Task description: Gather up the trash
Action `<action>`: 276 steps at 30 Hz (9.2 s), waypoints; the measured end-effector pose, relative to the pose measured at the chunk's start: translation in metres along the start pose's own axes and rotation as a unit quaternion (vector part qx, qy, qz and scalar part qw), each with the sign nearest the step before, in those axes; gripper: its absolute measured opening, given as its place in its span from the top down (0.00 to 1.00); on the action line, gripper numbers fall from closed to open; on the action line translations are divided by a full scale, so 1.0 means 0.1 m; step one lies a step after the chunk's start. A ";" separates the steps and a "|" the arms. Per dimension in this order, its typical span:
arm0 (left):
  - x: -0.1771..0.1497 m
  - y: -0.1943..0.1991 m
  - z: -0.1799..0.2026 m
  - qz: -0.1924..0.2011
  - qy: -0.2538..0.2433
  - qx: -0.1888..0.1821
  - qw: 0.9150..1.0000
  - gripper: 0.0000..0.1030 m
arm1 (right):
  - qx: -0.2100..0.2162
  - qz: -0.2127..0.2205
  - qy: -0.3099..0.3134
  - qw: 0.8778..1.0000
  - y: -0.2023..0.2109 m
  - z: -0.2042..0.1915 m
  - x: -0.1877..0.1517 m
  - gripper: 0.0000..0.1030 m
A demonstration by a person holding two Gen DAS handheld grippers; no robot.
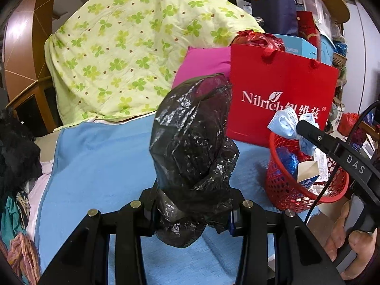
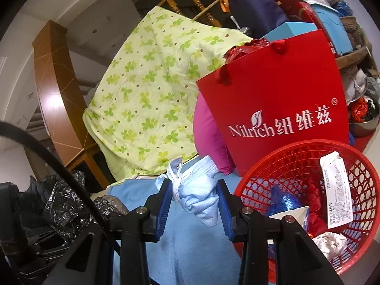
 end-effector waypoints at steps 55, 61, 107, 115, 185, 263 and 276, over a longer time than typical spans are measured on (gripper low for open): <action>0.62 -0.27 1.10 0.037 -0.096 -0.099 0.990 0.56 | -0.061 0.093 -0.150 0.982 0.51 1.07 0.48 0.61; 0.64 -0.35 1.23 0.032 -0.100 -0.111 0.988 0.56 | -0.069 0.098 -0.153 0.981 0.56 1.15 0.50 0.61; 0.33 0.09 0.34 0.041 -0.058 -0.058 0.996 0.12 | -0.163 0.080 -0.014 0.983 0.96 0.35 0.14 0.33; 0.17 0.53 -0.08 0.039 -0.037 -0.018 0.998 0.12 | -0.174 0.027 0.063 0.982 1.24 -0.24 -0.11 0.30; -0.13 1.13 -0.17 -0.048 -0.026 -0.013 0.998 0.00 | -0.257 0.026 0.099 0.961 1.83 -0.94 -0.05 0.27; -0.13 1.08 -0.04 -0.051 -0.053 -0.017 0.997 0.00 | -0.257 0.038 0.095 0.961 1.83 -0.95 0.03 0.27; -0.12 0.99 -0.06 -0.042 -0.049 -0.028 0.997 0.00 | -0.260 0.036 0.099 0.960 1.75 -0.89 0.02 0.27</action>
Point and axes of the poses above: each gripper's, at about its wrist camera, not at the fingertips, and y roughly against the way its jaws point, z to its right, x to its top, the point moved 2 cm from there along -y, roughly the way its jaws point, and after that the axes turned 9 degrees about -y, right-handed, at the moved point
